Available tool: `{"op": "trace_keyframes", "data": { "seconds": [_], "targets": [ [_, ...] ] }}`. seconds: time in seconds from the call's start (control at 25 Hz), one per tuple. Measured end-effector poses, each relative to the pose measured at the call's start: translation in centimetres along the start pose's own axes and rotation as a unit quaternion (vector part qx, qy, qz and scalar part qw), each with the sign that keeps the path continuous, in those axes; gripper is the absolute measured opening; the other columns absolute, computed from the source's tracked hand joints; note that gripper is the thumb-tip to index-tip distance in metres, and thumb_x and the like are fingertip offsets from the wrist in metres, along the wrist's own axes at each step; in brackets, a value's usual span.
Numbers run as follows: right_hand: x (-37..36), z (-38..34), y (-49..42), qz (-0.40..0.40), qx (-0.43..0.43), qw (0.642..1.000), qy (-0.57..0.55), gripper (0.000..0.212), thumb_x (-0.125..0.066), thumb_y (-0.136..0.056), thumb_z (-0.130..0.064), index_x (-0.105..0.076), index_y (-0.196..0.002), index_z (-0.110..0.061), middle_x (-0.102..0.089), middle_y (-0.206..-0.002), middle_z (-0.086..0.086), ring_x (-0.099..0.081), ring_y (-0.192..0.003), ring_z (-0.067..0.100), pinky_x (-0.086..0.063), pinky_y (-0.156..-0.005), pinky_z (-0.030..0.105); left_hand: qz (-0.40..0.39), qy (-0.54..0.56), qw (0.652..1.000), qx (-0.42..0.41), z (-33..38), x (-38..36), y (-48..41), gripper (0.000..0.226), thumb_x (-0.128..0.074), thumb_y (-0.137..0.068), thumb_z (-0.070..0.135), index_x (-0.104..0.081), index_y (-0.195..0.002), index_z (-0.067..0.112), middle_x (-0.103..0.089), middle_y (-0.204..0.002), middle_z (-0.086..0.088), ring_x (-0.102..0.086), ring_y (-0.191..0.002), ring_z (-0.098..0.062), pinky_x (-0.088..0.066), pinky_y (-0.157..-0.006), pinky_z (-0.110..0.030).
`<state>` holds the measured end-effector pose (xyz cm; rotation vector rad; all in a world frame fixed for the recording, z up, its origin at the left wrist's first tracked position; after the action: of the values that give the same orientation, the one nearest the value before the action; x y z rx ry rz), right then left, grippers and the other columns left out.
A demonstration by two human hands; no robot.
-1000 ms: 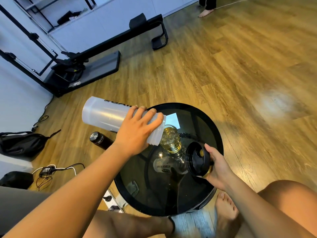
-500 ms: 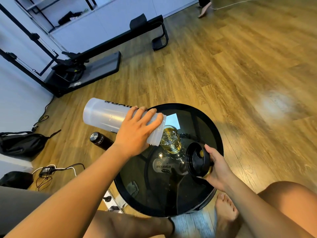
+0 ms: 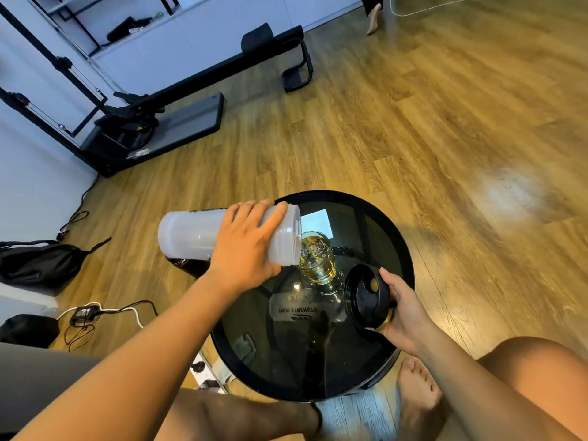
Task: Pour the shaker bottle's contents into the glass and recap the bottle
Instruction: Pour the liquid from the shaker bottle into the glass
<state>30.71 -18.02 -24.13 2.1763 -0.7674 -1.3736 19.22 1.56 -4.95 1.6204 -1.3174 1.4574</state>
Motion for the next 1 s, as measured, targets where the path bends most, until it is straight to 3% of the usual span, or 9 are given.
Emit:
{"op": "trace_keyframes", "data": {
  "seconds": [0.08,0.16,0.28,0.36,0.48,0.68,0.8,0.92,1.0],
  "targets": [
    [0.1,0.1,0.0,0.006,-0.004,1.0,0.0,0.065,-0.069,-0.071,-0.047,-0.062,-0.129,-0.019,-0.066,-0.128,0.017,-0.062,-0.116,0.04,-0.056,-0.075,0.044,0.026,0.094,0.993,0.071,-0.7,0.6,0.3,0.099,-0.079,-0.052,0.041,-0.047,-0.142,0.015,-0.063,-0.131,-0.012,-0.06,-0.119,-0.039,-0.043,-0.101,-0.052],
    [0.2,0.1,0.1,0.01,-0.006,1.0,0.004,0.067,-0.07,-0.071,-0.048,-0.061,-0.131,-0.018,-0.066,-0.129,0.018,-0.062,-0.117,0.04,-0.056,-0.075,0.043,0.077,0.208,0.964,0.147,-1.3,1.2,1.2,0.088,-0.088,-0.053,0.036,-0.051,-0.133,0.028,-0.063,-0.124,0.006,-0.06,-0.114,-0.026,-0.047,-0.096,-0.044],
    [0.2,0.1,0.6,0.007,-0.012,1.0,0.019,0.065,-0.068,-0.073,-0.048,-0.064,-0.129,-0.015,-0.069,-0.126,0.018,-0.063,-0.116,0.038,-0.056,-0.076,0.042,0.146,0.377,0.872,0.274,-2.0,1.0,4.6,0.1,-0.1,-0.05,0.027,-0.04,-0.128,0.044,-0.051,-0.121,0.032,-0.055,-0.109,-0.002,-0.047,-0.092,-0.026],
    [0.3,0.2,1.0,0.014,-0.013,0.999,0.036,0.061,-0.067,-0.077,-0.049,-0.065,-0.127,-0.014,-0.071,-0.123,0.018,-0.064,-0.115,0.038,-0.054,-0.082,0.044,0.169,0.445,0.821,0.316,-1.4,-0.2,7.8,0.104,-0.097,-0.046,0.037,-0.039,-0.131,0.039,-0.049,-0.129,0.032,-0.056,-0.114,0.003,-0.046,-0.098,-0.022],
    [0.7,0.4,1.8,0.025,-0.01,0.998,0.061,0.064,-0.066,-0.08,-0.053,-0.06,-0.134,-0.019,-0.068,-0.128,0.016,-0.064,-0.118,0.037,-0.051,-0.092,0.047,0.188,0.496,0.783,0.324,0.7,-1.8,11.3,0.104,-0.092,-0.047,0.043,-0.042,-0.137,0.03,-0.051,-0.137,0.019,-0.054,-0.127,-0.001,-0.045,-0.103,-0.016],
    [-0.1,0.7,3.4,0.024,0.018,0.99,0.138,0.051,-0.059,-0.088,-0.044,-0.059,-0.132,-0.018,-0.076,-0.113,0.011,-0.072,-0.103,0.032,-0.05,-0.091,0.048,0.198,0.544,0.744,0.333,1.7,-3.4,13.4,0.104,-0.095,-0.05,0.037,-0.047,-0.139,0.016,-0.057,-0.138,0.0,-0.057,-0.129,-0.017,-0.049,-0.105,-0.032],
    [-0.8,1.0,4.5,0.054,0.021,0.988,0.141,0.055,-0.064,-0.08,-0.039,-0.059,-0.129,-0.014,-0.077,-0.104,0.013,-0.066,-0.106,0.038,-0.051,-0.089,0.052,0.198,0.56,0.727,0.345,1.2,-3.8,14.2,0.103,-0.092,-0.051,0.038,-0.046,-0.141,0.019,-0.057,-0.139,0.006,-0.055,-0.131,-0.014,-0.048,-0.105,-0.027],
    [-2.1,0.7,5.7,0.077,0.028,0.983,0.166,0.038,-0.059,-0.092,-0.036,-0.062,-0.123,-0.015,-0.072,-0.108,0.017,-0.068,-0.1,0.037,-0.055,-0.075,0.048,0.2,0.57,0.71,0.363,0.4,-4.4,15.6,0.106,-0.091,-0.049,0.041,-0.044,-0.143,0.025,-0.057,-0.14,0.011,-0.054,-0.132,-0.008,-0.047,-0.106,-0.028],
    [-2.7,0.4,6.1,0.088,0.033,0.975,0.199,0.039,-0.062,-0.09,-0.041,-0.065,-0.118,-0.015,-0.075,-0.107,0.017,-0.073,-0.095,0.036,-0.061,-0.072,0.047,0.179,0.58,0.709,0.36,0.5,-4.7,16.1,0.109,-0.09,-0.047,0.045,-0.038,-0.142,0.034,-0.052,-0.139,0.02,-0.051,-0.131,0.0,-0.045,-0.103,-0.021]
  ]
}}
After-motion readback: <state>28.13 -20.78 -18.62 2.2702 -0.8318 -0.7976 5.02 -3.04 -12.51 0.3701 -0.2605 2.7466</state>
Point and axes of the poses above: each hand's wrist, its own y-axis away from the middle knuckle, its own x-axis out of the back of the hand, z = x × y, the point moved 5 cm from there along -y, towards the middle knuckle
